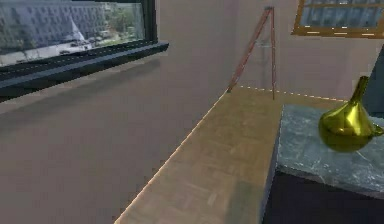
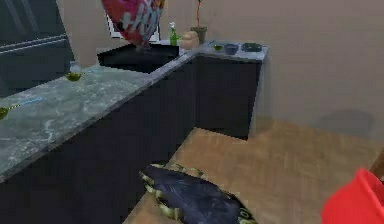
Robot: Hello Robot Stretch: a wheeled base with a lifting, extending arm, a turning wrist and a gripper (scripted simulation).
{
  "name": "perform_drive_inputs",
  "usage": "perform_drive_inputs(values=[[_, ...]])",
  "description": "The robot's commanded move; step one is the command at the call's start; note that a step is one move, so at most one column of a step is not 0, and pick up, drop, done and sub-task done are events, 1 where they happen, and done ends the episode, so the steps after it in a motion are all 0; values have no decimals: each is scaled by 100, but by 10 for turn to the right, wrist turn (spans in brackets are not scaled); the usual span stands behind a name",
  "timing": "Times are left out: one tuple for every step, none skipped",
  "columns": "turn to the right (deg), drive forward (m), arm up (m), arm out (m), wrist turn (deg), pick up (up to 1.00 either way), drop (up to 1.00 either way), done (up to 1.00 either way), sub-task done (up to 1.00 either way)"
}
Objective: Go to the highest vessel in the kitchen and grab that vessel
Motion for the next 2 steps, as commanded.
perform_drive_inputs(values=[[360, 0, 0, 0, 0, 0, 0, 0, 0], [0, 45, 0, 0, 0, 0, 0, 0, 0]])
